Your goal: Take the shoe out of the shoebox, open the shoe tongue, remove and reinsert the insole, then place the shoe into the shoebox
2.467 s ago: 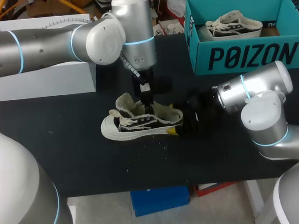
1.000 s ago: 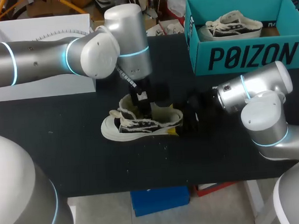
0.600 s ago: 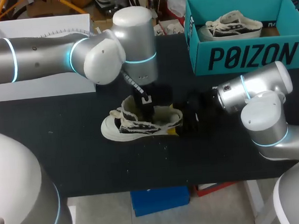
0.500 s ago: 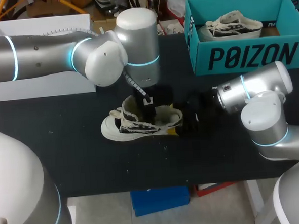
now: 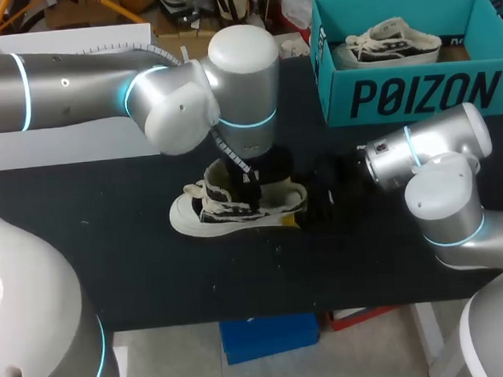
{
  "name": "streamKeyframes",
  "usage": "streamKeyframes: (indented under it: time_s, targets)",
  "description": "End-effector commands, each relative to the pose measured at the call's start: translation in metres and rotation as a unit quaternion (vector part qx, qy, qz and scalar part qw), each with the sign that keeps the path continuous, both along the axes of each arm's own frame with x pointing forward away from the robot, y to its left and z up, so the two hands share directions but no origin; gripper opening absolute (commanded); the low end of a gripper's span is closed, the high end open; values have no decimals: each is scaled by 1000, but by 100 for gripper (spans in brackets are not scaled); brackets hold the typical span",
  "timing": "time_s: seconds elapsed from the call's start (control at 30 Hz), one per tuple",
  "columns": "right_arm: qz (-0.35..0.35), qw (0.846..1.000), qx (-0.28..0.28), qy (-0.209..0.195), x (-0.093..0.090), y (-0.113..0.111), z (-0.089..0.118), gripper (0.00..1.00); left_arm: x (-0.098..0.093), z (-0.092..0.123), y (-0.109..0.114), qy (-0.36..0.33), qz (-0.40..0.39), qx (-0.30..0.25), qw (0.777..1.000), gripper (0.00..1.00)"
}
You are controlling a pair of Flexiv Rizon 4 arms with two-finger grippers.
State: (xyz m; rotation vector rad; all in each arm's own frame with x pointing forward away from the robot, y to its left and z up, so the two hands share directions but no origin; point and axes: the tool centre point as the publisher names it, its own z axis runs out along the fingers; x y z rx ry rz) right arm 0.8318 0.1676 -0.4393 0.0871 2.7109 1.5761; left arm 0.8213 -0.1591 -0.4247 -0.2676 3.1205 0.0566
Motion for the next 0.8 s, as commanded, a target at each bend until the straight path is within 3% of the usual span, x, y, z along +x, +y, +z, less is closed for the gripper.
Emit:
streamKeyframes:
  time_s: [0.03, 0.3, 0.8]
  targets:
    - [-1, 1000, 0, 0, 0, -1, -1, 0, -1, -82, 7, -45, 1, 14, 999, 40]
    - [-1, 1000, 0, 0, 0, -1, -1, 0, 8, -92, 11, -121, 7, 37, 992, 39]
    - [-1, 1000, 0, 0, 0, -1, -1, 0, 32, -95, 18, -186, 28, 14, 982, 36]
